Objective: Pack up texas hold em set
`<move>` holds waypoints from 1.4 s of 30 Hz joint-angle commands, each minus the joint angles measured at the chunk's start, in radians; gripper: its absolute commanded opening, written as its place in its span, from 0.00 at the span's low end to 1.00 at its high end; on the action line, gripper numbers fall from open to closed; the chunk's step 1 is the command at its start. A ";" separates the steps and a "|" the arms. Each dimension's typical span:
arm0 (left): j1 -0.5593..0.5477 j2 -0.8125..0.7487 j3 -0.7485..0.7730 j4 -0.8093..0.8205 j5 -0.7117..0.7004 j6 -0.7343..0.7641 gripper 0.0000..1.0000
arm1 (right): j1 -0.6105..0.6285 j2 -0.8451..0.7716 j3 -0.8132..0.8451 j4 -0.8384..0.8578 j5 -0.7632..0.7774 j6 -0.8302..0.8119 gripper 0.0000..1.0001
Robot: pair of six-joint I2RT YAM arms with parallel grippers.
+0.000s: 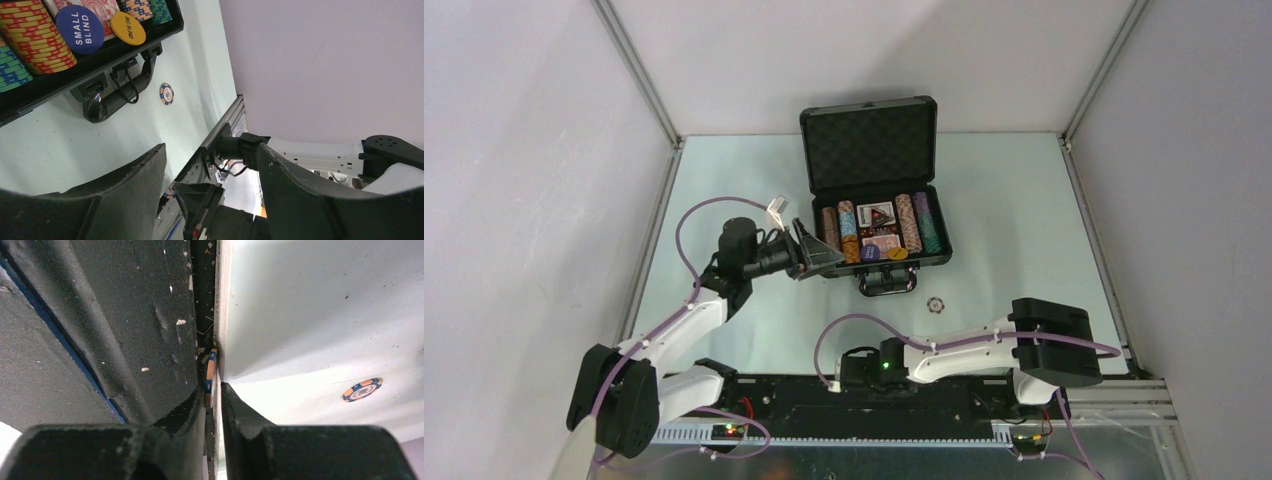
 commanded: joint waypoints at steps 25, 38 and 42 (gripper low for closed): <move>0.114 -0.135 0.106 -0.176 0.058 0.100 0.71 | -0.459 -0.506 0.095 0.077 -0.073 -0.409 0.00; 0.253 -0.156 0.185 -0.426 0.068 0.287 0.71 | -0.921 -0.250 0.223 0.217 -0.363 -0.835 0.00; 0.253 -0.143 0.179 -0.426 0.056 0.307 0.71 | -0.963 -0.186 0.241 0.223 -0.386 -0.905 0.00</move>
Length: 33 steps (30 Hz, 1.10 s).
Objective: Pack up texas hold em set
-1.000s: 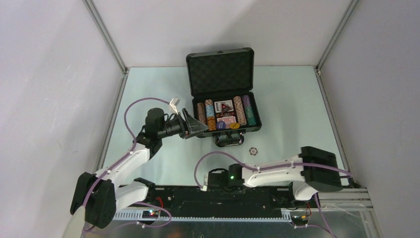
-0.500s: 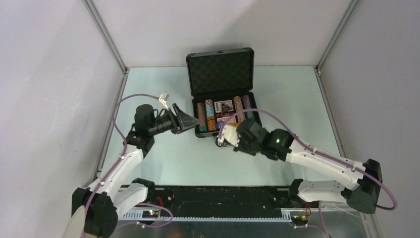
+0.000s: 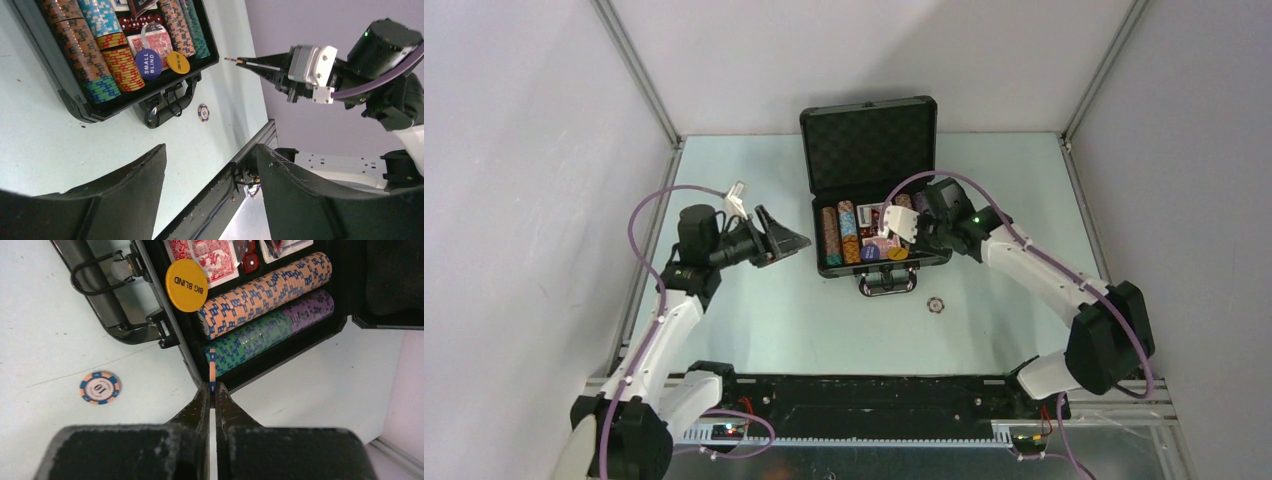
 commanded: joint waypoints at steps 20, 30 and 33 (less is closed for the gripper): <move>0.044 0.048 0.009 -0.016 0.017 0.087 0.71 | -0.064 0.264 0.158 -0.035 -0.131 -0.217 0.00; 0.055 0.047 0.006 -0.017 0.018 0.084 0.71 | -0.069 0.298 0.182 -0.083 -0.118 -0.224 0.00; 0.057 0.048 0.006 -0.016 0.018 0.084 0.71 | -0.071 0.307 0.184 -0.089 -0.108 -0.224 0.00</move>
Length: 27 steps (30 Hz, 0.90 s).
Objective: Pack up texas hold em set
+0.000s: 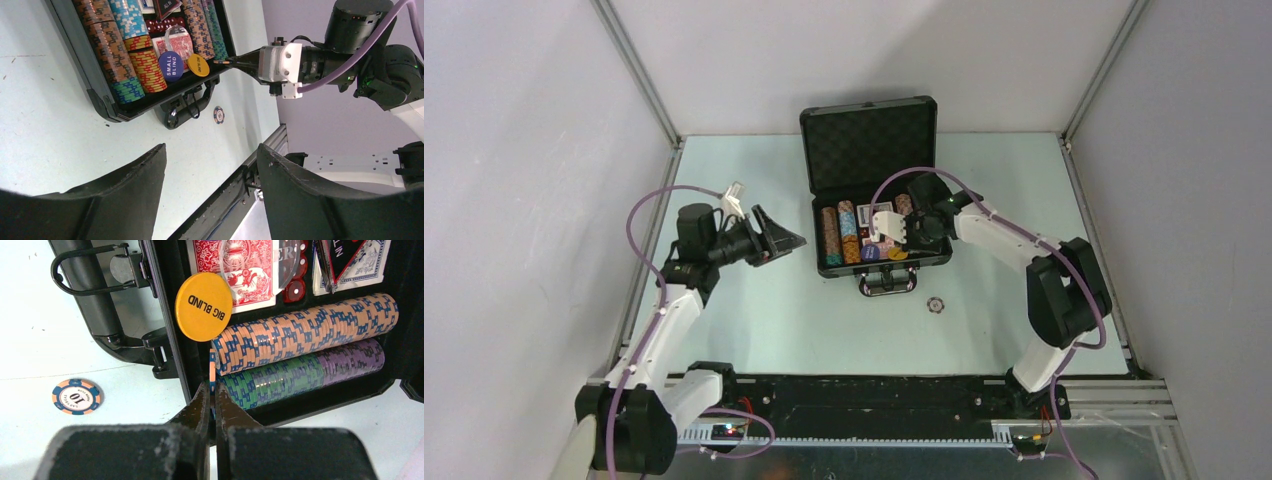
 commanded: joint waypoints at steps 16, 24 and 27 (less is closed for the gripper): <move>0.017 -0.004 0.003 0.011 0.024 0.020 0.71 | 0.004 0.066 0.040 0.091 0.121 -0.007 0.00; 0.020 -0.004 0.002 0.011 0.025 0.019 0.71 | 0.022 0.073 0.038 0.140 0.110 0.003 0.00; 0.022 -0.004 0.002 0.010 0.025 0.018 0.71 | 0.027 0.073 0.026 0.167 0.105 0.015 0.03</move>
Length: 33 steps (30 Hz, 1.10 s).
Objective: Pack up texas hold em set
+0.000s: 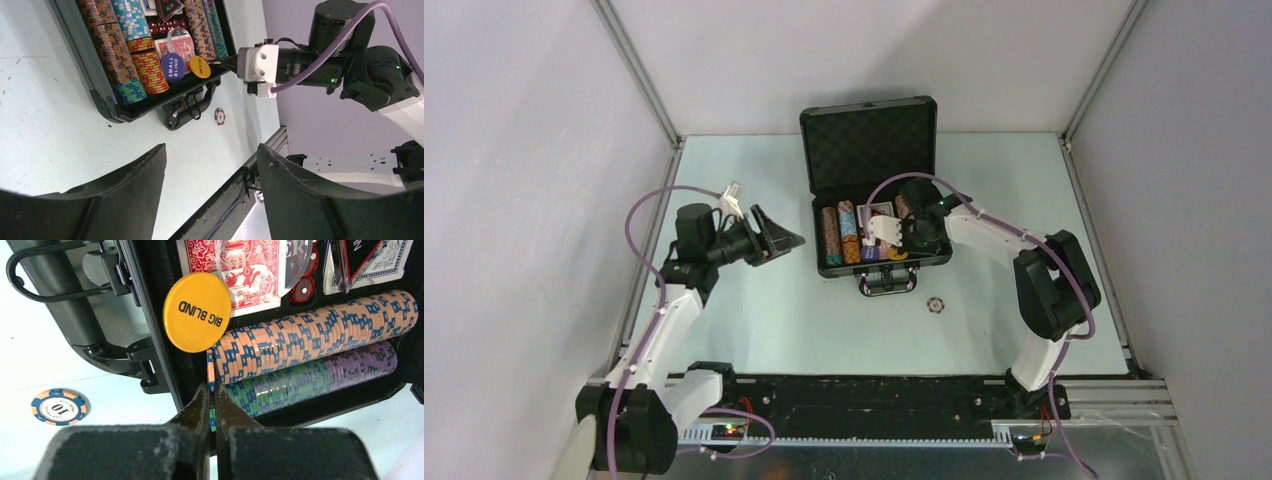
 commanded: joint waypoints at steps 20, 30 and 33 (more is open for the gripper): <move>0.015 -0.001 0.002 0.011 0.027 0.018 0.71 | -0.006 -0.023 0.022 0.055 -0.011 0.019 0.33; 0.015 -0.005 0.002 0.011 0.025 0.018 0.71 | -0.042 -0.281 -0.046 0.097 -0.231 0.244 0.35; 0.017 -0.004 0.001 0.012 0.025 0.017 0.71 | -0.050 -0.405 -0.184 0.274 -0.252 0.405 0.40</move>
